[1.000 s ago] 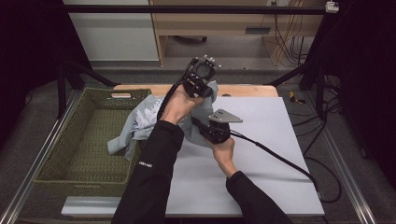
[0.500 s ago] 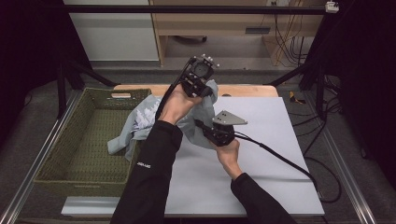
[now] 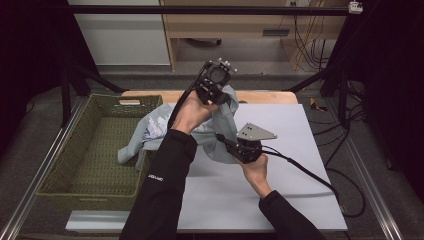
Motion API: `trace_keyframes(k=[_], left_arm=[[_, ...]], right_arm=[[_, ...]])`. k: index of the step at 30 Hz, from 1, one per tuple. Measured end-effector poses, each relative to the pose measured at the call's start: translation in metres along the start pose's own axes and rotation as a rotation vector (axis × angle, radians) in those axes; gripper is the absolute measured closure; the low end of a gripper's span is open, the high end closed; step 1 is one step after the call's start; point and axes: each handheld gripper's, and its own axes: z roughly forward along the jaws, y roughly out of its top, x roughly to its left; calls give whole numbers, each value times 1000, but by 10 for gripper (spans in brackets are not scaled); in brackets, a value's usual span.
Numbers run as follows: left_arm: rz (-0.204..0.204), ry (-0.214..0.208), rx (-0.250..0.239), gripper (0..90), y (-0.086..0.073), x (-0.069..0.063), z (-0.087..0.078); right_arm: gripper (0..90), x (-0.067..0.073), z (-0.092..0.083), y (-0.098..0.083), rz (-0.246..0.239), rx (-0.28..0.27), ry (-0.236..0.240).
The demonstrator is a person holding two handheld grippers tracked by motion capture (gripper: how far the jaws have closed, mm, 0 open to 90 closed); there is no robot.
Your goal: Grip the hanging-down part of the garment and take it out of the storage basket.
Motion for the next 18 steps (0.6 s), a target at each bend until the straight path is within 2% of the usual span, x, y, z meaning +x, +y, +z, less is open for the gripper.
trace_keyframes(k=[8, 14, 18], left_arm=[[1, 8, 12, 854, 0, -1, 0], [4, -2, 23, 854, -1, -3, 3], [10, -18, 26, 853, -1, -6, 6]], right_arm=[[871, -11, -27, 3, 8, 1, -14], [870, -14, -47, 7, -37, 5, -31], [870, -20, -62, 11, -44, 3, -52]])
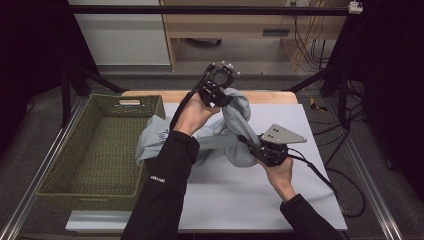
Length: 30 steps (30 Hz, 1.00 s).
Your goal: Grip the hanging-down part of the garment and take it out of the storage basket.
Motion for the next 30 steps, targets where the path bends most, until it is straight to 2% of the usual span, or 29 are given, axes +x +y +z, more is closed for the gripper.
trace_keyframes(k=[9, 16, 18, 22, 25, 27, 28, 29, 30], left_arm=[[12, -18, 9, 853, 0, -6, 4], [13, -32, 9, 852, -1, -9, 7], [13, -36, 9, 852, -1, -10, 8], [13, -38, 4, 852, -2, -11, 9], [15, -33, 9, 853, -3, -12, 11], [12, -33, 10, 853, -5, -12, 12], [13, -32, 10, 853, -5, -11, 12], [15, -34, 17, 853, -6, -10, 13], [13, -34, 17, 853, -8, -9, 15]], right_arm=[[870, -16, -17, -4, 29, -6, -21], [869, -22, -28, -1, 10, -5, -58], [868, -21, -29, -2, -33, 8, -95], [857, -20, -29, -5, -16, 5, -78], [693, -18, -26, -11, 8, -12, -43], [505, -16, -26, -14, 29, -41, -35], [505, -16, -26, -14, 29, -41, -35], [360, -15, -27, -16, 34, -66, -46], [260, -13, -28, -17, 28, -80, -53]])
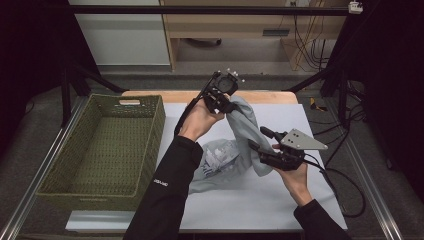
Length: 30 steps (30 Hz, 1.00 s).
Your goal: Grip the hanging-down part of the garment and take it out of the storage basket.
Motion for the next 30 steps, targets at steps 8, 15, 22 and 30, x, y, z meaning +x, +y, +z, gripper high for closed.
trace_keyframes(k=[8, 15, 22, 30], left_arm=[[-14, 2, 1, 853, -8, 3, 5], [-21, -4, 1, 852, -17, 5, 3], [-26, -13, -3, 852, -28, 6, 6], [-24, -30, 2, 851, -41, 4, 16]], right_arm=[[34, 1, -13, 3, 70, -26, -7], [6, -8, -27, -12, 121, -41, -58], [6, -17, -42, -30, 142, -39, -85], [6, -21, -54, -45, 160, -45, -83]])
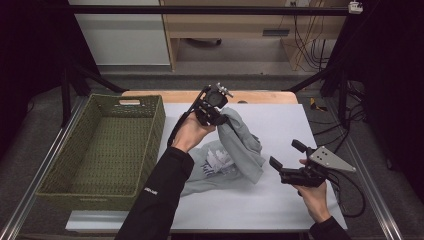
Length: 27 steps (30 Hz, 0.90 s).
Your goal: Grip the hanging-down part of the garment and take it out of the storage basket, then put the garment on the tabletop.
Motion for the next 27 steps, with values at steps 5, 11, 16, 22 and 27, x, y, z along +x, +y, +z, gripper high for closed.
trace_keyframes(k=[5, 11, 16, 22, 27], left_arm=[[-7, -17, 10, 850, -11, -3, 9], [-3, -23, 45, 848, -26, -6, 27], [-1, -27, 82, 844, -36, -10, 44], [-2, -30, 114, 797, -47, -12, 57], [-47, -41, 50, 545, -45, -10, 50]], right_arm=[[5, -1, -3, -5, 8, 9, 9], [5, -2, -6, -10, 6, 17, 10], [5, -3, -8, -14, 16, 24, 7], [5, -3, -9, -18, 19, 35, 7], [5, -3, -9, -19, 25, 36, 5]])
